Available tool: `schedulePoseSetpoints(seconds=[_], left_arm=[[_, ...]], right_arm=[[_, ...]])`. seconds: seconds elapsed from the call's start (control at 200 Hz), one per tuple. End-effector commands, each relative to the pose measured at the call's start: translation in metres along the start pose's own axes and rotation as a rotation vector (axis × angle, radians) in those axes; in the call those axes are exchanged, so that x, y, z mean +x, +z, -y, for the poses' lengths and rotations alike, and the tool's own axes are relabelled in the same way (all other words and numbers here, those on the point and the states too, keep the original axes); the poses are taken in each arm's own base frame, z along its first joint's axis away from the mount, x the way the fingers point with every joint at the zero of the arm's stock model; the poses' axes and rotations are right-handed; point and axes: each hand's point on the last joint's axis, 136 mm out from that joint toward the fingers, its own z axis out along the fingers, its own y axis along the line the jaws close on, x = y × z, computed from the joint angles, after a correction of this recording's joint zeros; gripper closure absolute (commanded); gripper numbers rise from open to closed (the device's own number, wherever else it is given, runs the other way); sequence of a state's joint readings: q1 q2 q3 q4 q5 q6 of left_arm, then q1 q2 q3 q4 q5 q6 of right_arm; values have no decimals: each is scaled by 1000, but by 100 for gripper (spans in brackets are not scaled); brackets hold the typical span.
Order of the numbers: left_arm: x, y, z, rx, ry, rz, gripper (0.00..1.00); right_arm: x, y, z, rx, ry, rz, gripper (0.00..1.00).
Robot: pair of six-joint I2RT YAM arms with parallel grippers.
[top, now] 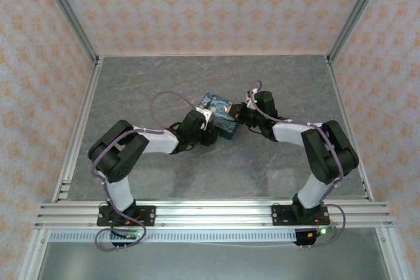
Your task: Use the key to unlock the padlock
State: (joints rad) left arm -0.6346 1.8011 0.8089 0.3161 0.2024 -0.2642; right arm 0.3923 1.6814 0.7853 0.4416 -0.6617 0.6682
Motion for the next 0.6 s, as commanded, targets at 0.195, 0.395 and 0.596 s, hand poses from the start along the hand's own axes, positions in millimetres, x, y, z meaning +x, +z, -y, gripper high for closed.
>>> schedulePoseSetpoints(seconds=[0.195, 0.395, 0.596], left_arm=[[-18, -8, 15, 57, -39, 71, 51], [-20, -11, 19, 62, -39, 83, 56], [-23, -13, 23, 71, -44, 100, 60]], right_arm=[[18, -1, 19, 81, 18, -57, 100], [19, -1, 18, 78, 17, -57, 100], [19, -2, 17, 75, 16, -56, 100]])
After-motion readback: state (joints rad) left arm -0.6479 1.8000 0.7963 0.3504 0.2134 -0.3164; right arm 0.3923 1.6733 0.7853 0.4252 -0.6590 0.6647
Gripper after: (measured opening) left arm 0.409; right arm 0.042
